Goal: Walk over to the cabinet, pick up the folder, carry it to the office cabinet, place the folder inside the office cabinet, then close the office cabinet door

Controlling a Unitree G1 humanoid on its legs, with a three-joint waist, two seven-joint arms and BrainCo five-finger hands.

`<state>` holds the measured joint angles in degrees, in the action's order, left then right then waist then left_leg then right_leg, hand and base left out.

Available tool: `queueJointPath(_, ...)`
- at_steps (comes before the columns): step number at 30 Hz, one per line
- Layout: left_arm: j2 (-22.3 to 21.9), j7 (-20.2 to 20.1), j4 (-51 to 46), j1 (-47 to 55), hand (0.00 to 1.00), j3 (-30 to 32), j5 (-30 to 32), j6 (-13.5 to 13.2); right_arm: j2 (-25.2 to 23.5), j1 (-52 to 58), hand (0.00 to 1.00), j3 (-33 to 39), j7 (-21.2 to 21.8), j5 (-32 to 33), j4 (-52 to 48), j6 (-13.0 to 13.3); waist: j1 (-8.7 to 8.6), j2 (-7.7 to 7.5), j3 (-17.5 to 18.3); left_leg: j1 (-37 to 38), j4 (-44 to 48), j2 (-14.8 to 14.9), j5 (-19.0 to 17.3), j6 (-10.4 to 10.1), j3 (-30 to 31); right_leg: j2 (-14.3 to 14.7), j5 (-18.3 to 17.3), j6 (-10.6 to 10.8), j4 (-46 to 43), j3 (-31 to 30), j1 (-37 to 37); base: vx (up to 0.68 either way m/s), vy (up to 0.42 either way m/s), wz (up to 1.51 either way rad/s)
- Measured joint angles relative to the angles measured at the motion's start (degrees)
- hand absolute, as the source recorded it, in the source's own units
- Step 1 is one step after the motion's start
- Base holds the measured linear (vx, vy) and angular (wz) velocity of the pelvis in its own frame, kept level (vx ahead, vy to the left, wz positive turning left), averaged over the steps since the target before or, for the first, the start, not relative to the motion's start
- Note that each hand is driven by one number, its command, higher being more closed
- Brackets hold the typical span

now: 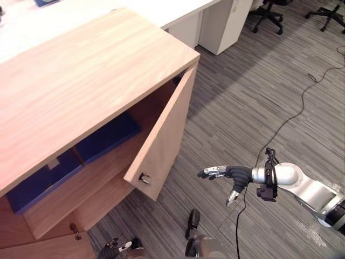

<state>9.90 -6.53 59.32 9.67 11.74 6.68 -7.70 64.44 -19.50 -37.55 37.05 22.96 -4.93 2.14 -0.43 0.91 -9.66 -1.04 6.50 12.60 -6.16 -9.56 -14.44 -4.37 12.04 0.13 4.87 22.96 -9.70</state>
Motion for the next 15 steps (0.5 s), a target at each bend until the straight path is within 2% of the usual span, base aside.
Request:
queueJointPath(3, -0.14, -0.21, 1.93, 0.05, 0.0, 2.32, -0.33, 0.95, -3.41, -0.03, 0.0, -0.22, -0.01, -0.58, 1.07, -0.5, 1.16, -0.05, 0.51, -0.9, 0.39, -0.12, 0.13, 0.19, 1.48, -0.31, 0.01, 0.02, 0.01, 1.11, 0.19, 0.01, -0.009, 0.22)
queueJointPath(7, -1.41, -0.19, 2.0, 0.08, 0.0, 3.6, -1.93, 1.71, -13.46, -0.28, 0.0, -0.84, -0.55, -2.03, 10.56, -0.6, 3.55, -0.26, 1.27, -1.97, 1.54, -0.06, 0.31, 0.38, 3.02, -0.61, -0.04, 0.03, 0.0, 2.7, 0.86, -0.01, -0.02, 0.24)
queueJointPath(8, -2.0, -0.14, 1.9, -0.01, 0.0, 4.13, -3.0, 1.7, -17.29, -0.41, 0.0, -0.67, -1.42, -2.45, 15.22, -0.55, 3.63, -0.38, 1.44, -4.2, 4.2, -0.06, -0.25, 1.25, 4.55, -1.03, -0.5, 0.53, 0.0, 4.06, 0.85, -0.06, -0.02, 0.62)
queueJointPath(9, -2.43, 0.01, 1.88, -0.3, 0.0, 4.15, -4.32, 1.73, -21.21, -0.48, 0.0, -0.23, -4.09, -4.34, 19.93, -0.33, 3.75, -0.41, 1.42, -7.01, 7.43, 0.01, -0.8, 2.22, 5.07, -1.5, -0.8, 0.88, -0.01, 5.8, 0.86, -0.07, -0.023, 0.81)
queueJointPath(11, -2.93, 0.3, 1.88, -0.34, 0.0, 4.19, -5.63, 2.02, -26.05, -0.14, 0.0, 0.68, -7.66, -6.46, 25.53, -0.25, 4.35, -0.39, 1.41, -9.25, 10.28, 0.38, -0.7, 2.61, 3.6, -2.06, -0.88, 0.88, -0.02, 8.04, 1.2, -0.06, 0.0, 0.72)
queueJointPath(12, -3.02, 0.52, 1.81, -0.56, 0.0, 4.16, -6.55, 2.19, -29.45, 1.42, 0.0, 2.71, -9.87, -8.56, 28.48, -0.16, 5.18, -0.39, 1.37, -10.34, 11.6, 0.73, -0.29, 3.94, 0.92, -2.92, -1.21, 1.02, -0.02, 10.15, 2.04, -0.05, 0.054, 1.04)
queueJointPath(13, -3.03, 0.65, 1.27, -0.59, 0.0, 4.0, -6.88, 2.38, -32.61, 2.82, 0.0, 4.63, -11.59, -10.73, 31.76, 0.1, 5.48, -0.56, 1.27, -11.05, 12.29, 0.57, 0.87, 6.61, -2.92, -4.13, -1.79, 1.46, -0.04, 12.75, 3.34, -0.04, 0.069, 1.18)
queueJointPath(15, -3.03, 1.02, 0.71, -0.55, 0.0, 2.98, -7.0, 2.54, -36.32, 3.96, 0.0, 6.88, -13.76, -14.0, 36.75, 0.26, 5.56, -0.55, 1.28, -10.91, 11.56, 0.14, 1.97, 8.82, -8.75, -5.85, -2.25, 2.12, -0.13, 16.66, 5.09, -0.01, 0.118, 1.29)
